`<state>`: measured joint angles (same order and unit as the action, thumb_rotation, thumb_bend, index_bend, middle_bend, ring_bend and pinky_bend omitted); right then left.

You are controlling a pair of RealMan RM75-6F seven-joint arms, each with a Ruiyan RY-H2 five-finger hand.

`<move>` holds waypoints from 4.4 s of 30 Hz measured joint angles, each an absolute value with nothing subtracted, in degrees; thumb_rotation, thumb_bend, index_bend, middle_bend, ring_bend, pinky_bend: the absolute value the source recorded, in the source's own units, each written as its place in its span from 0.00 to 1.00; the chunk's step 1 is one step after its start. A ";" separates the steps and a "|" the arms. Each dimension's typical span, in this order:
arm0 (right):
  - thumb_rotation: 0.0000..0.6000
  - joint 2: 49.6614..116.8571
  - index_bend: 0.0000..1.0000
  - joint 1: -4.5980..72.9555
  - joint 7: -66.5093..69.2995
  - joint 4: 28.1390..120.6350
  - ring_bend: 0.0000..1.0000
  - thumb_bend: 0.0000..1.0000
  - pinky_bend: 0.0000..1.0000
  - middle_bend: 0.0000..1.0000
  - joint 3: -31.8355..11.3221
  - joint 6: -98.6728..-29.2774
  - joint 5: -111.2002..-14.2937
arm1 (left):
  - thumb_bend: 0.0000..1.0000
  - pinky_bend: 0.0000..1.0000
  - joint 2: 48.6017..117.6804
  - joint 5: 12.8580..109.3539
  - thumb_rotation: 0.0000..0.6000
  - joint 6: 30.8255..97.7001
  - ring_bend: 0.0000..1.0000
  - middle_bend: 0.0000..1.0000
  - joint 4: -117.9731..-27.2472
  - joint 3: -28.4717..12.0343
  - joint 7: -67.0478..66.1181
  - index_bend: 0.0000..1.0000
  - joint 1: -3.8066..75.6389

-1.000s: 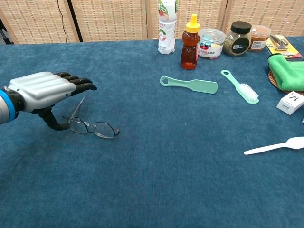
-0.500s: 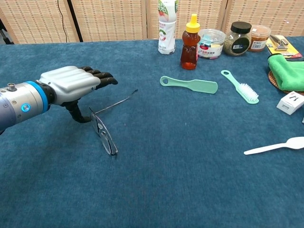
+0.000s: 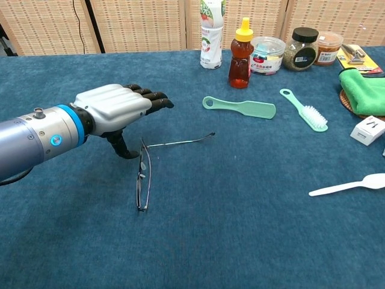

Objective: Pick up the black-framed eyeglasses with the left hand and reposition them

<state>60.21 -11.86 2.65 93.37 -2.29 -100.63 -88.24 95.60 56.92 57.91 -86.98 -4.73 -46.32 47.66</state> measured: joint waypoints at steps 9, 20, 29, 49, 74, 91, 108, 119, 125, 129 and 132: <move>1.00 60.63 0.23 -11.31 2.59 93.18 0.09 0.31 0.21 0.07 -2.31 -99.84 -88.60 | 0.23 0.00 87.21 64.95 0.91 59.01 0.00 0.00 -99.01 -0.18 -43.03 0.15 45.39; 1.00 60.78 0.23 -11.35 2.31 93.36 0.09 0.31 0.21 0.07 -2.26 -100.05 -88.95 | 0.23 0.00 82.62 76.02 0.91 57.64 0.00 0.00 -106.11 7.19 -41.05 0.30 43.26; 1.00 60.77 0.23 -11.65 2.76 93.07 0.09 0.31 0.21 0.07 -2.22 -100.24 -88.72 | 0.23 0.00 83.91 75.92 0.91 56.18 0.00 0.00 -105.63 7.90 -44.30 0.35 42.72; 1.00 61.16 0.23 -11.35 2.15 93.49 0.09 0.31 0.22 0.07 -2.26 -100.12 -89.39 | 0.23 0.00 78.77 73.64 0.91 56.84 0.00 0.00 -106.47 8.60 -50.71 0.42 41.65; 1.00 60.84 0.23 -12.41 2.18 93.69 0.09 0.31 0.22 0.07 -2.14 -101.54 -89.21 | 0.23 0.00 76.41 72.20 0.91 49.85 0.00 0.00 -99.34 3.12 -43.52 0.00 44.92; 1.00 60.85 0.23 -12.58 2.40 93.49 0.09 0.31 0.22 0.07 -2.23 -101.27 -88.68 | 0.23 0.00 83.91 65.20 0.91 46.26 0.00 0.00 -92.99 0.68 -47.16 0.00 49.62; 1.00 60.71 0.23 -12.82 2.55 93.48 0.09 0.31 0.22 0.07 -2.31 -101.42 -88.61 | 0.23 0.00 85.88 61.19 0.92 47.05 0.00 0.00 -95.49 1.67 -49.31 0.00 52.09; 1.00 60.51 0.23 -13.18 2.90 93.33 0.09 0.31 0.22 0.07 -2.35 -101.59 -88.20 | 0.23 0.00 88.63 58.83 0.92 46.17 0.00 0.00 -92.69 1.66 -48.60 0.08 53.66; 1.00 60.53 0.24 -13.07 2.86 93.32 0.09 0.31 0.22 0.07 -2.38 -101.30 -88.16 | 0.23 0.00 89.14 59.04 0.92 46.73 0.00 0.00 -92.28 2.20 -47.61 0.18 53.71; 1.00 60.52 0.24 -13.09 2.79 93.36 0.09 0.31 0.22 0.07 -2.41 -101.35 -88.17 | 0.23 0.00 89.51 59.45 0.92 47.01 0.00 0.00 -91.84 2.48 -46.85 0.23 53.73; 1.00 60.48 0.24 -13.12 2.77 93.38 0.09 0.31 0.22 0.07 -2.44 -101.40 -88.16 | 0.23 0.00 89.70 59.99 0.92 47.37 0.00 0.00 -91.66 2.63 -46.51 0.26 53.72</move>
<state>60.48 -13.12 2.77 93.38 -2.44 -101.40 -88.16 89.70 59.99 47.37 -91.66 2.63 -46.51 53.72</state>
